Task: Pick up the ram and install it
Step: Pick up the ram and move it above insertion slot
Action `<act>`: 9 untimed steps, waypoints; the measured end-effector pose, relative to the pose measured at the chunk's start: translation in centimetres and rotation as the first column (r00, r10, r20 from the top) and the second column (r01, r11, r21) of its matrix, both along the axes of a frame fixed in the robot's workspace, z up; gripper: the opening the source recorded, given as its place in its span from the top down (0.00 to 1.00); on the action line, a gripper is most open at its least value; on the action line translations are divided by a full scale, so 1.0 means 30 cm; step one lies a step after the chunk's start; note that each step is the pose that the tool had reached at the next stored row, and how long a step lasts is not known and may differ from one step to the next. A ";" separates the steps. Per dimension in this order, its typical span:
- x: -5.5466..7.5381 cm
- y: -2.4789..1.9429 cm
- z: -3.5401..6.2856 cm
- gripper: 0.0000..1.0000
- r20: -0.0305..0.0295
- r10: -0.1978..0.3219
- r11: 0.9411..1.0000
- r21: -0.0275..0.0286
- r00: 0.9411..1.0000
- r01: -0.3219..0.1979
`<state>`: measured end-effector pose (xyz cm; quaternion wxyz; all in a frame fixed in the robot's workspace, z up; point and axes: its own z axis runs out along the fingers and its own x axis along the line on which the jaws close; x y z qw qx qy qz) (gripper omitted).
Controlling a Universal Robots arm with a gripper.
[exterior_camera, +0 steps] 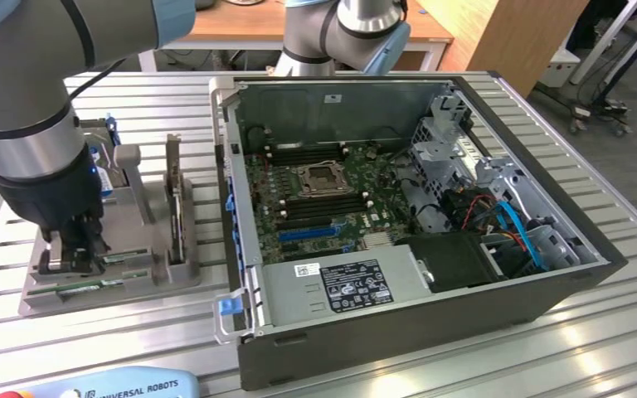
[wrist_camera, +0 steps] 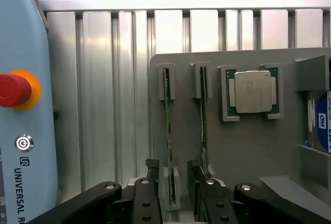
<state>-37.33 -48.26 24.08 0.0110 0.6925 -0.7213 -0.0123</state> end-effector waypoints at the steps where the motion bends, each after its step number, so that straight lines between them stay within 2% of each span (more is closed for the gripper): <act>1: 0.000 0.000 -0.003 0.64 0.000 0.000 1.000 0.000 1.000 0.000; 9: 0.000 0.000 -0.037 0.64 0.000 0.000 1.000 0.000 1.000 0.000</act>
